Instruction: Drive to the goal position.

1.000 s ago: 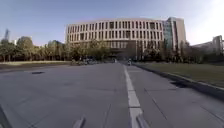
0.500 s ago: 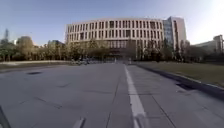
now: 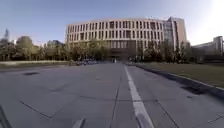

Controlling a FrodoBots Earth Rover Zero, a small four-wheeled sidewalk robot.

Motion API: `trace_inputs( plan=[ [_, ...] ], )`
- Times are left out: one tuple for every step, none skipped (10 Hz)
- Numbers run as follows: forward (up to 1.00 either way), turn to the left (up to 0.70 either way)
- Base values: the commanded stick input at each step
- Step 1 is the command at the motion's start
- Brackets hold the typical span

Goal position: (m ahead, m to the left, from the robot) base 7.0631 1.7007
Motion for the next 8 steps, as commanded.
trace_inputs(
  plan=[
    [0.60, 0.00],
    [0.60, 0.01],
    [0.60, 0.01],
    [0.60, 0.01],
    [0.60, 0.01],
    [0.60, 0.01],
    [0.60, 0.00],
    [0.60, 0.00]
  ],
)
